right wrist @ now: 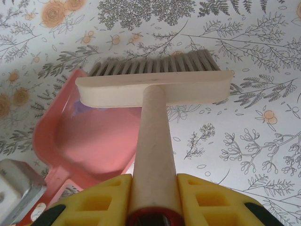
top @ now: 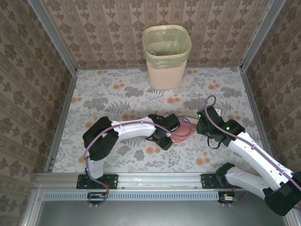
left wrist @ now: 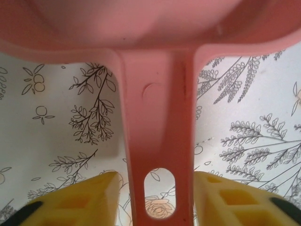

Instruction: Sweep away the paper scraps from the table

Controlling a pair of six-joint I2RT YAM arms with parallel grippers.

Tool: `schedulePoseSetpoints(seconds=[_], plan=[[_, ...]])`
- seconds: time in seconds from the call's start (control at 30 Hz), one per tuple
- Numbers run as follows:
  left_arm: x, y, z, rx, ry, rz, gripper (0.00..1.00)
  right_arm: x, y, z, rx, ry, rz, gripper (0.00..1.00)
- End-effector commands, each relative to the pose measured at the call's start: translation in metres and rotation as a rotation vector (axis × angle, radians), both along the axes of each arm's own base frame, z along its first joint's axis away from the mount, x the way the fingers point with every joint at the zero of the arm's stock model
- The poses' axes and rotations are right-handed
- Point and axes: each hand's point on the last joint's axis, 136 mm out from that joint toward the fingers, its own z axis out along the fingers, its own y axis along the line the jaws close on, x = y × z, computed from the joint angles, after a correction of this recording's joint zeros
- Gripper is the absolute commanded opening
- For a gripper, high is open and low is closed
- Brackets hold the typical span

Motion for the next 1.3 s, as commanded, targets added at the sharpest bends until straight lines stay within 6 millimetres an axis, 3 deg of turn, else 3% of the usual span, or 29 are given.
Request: schedulePoseSetpoints(seconds=[0.0,0.17,0.27,0.6,1.03,1.27], plan=[[0.006,0.001,0.023,-0.061,-0.06,0.009,0.57,0.01,-0.004,0.005,-0.013,-0.045,-0.015,0.0],[0.001,0.004,0.035,-0.139,-0.131,0.023,0.68,0.011,-0.003,0.001,0.006,-0.046,-0.012,0.0],[-0.003,0.001,0.036,-0.226,-0.17,0.047,0.69,0.01,-0.003,-0.001,0.011,-0.044,-0.01,0.0],[-0.007,-0.009,0.036,-0.415,-0.324,0.029,0.68,0.01,-0.006,0.002,0.032,-0.052,-0.009,0.0],[-0.001,-0.015,0.017,-0.413,-0.357,0.034,0.47,0.007,-0.011,-0.001,0.043,-0.045,-0.013,0.0],[-0.002,-0.012,0.009,-0.396,-0.348,0.03,0.58,0.008,-0.01,0.0,0.046,-0.038,-0.009,0.0]])
